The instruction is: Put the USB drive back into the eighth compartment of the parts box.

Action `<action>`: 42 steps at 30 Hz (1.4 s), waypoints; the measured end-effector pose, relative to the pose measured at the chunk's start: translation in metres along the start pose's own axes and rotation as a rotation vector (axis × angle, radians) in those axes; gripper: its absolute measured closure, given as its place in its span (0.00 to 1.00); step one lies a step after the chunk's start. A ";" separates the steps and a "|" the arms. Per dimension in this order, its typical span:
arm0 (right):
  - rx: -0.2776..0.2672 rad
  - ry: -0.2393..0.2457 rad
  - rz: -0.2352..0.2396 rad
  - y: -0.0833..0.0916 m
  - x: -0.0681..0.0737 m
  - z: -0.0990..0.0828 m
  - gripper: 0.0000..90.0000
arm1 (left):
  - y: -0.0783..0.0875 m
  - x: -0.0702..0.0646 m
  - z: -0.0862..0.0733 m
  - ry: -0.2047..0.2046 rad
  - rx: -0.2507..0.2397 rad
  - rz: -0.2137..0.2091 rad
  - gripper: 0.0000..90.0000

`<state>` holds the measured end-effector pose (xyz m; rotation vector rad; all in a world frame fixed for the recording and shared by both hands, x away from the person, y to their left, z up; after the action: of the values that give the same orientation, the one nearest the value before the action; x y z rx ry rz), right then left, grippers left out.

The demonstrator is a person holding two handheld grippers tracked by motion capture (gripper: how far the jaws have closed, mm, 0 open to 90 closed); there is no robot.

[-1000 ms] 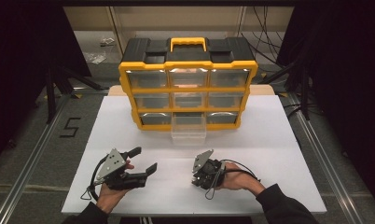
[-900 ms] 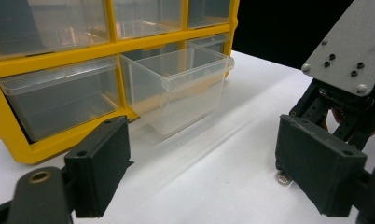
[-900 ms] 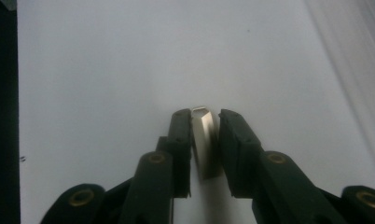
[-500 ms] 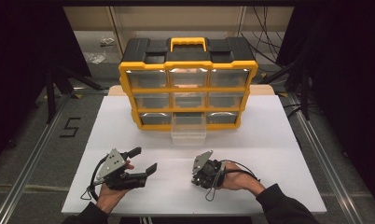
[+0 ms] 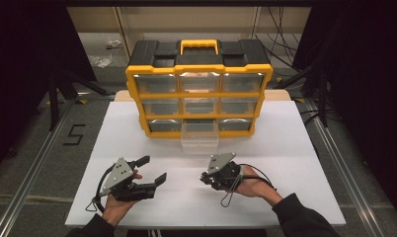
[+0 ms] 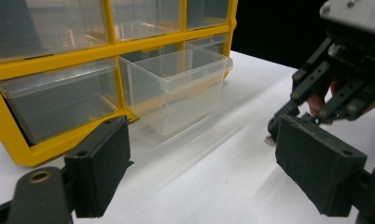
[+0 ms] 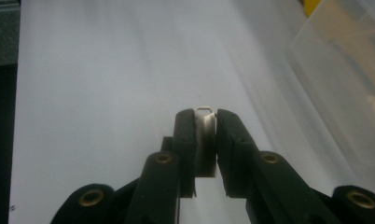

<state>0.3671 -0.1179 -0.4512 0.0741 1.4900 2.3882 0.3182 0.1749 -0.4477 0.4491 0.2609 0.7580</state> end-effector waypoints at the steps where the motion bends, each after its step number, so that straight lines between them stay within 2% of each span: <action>1: -0.013 -0.006 -0.009 0.001 -0.001 0.001 0.88 | 0.000 0.000 0.000 -0.001 -0.001 0.000 0.19; 14: -0.121 -0.075 -0.088 0.018 -0.014 0.008 0.88 | 0.000 0.000 0.001 0.002 -0.009 -0.004 0.19; 29: -0.177 -0.104 -0.135 0.032 -0.027 0.016 0.88 | 0.000 0.001 0.000 0.001 -0.010 -0.001 0.19; 37: -0.240 -0.146 -0.172 0.044 -0.038 0.028 0.88 | 0.001 0.002 0.001 0.005 -0.026 0.002 0.19; 42: -0.240 -0.173 -0.179 0.043 -0.044 0.028 0.88 | 0.001 0.001 0.001 0.003 -0.027 0.002 0.19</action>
<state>0.4044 -0.1243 -0.3951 0.0849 1.0789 2.3305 0.3188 0.1765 -0.4467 0.4225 0.2523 0.7633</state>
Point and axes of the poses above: each handheld gripper's, and its own axes: y roughly backward along the jaws, z roughly out of its top, x roughly to its left, the point moved 1 cm from there along -y, roughly forward along the jaws, and after that the axes turned 15 degrees about x, right-handed, at the moved point
